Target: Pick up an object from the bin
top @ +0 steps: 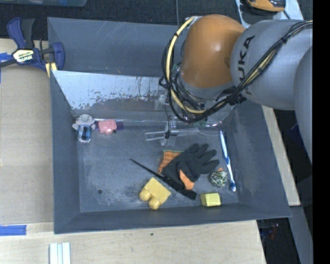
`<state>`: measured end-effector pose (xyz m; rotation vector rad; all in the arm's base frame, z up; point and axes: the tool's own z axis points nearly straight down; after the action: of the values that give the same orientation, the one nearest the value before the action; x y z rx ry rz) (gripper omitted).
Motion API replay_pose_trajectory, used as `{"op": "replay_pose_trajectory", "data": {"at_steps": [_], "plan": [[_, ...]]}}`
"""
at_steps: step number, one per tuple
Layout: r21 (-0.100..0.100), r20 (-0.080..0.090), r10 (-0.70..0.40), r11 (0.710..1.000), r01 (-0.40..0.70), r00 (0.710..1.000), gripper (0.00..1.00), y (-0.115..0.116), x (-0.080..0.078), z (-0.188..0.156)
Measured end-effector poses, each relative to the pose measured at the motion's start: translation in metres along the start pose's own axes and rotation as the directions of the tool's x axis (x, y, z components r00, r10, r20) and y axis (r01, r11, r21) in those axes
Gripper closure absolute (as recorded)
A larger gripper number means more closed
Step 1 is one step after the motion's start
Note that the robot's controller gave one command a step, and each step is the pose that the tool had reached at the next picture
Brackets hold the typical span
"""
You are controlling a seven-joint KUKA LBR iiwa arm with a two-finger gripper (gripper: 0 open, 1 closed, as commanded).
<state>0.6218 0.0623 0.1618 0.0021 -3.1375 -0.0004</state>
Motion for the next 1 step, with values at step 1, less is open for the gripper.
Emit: {"op": "replay_pose_trajectory", "data": {"at_steps": [1], "plan": [[0.0,0.008,0.001,1.0,-0.001,1.0,0.0,-0.0003,-0.0019,-0.004]]}}
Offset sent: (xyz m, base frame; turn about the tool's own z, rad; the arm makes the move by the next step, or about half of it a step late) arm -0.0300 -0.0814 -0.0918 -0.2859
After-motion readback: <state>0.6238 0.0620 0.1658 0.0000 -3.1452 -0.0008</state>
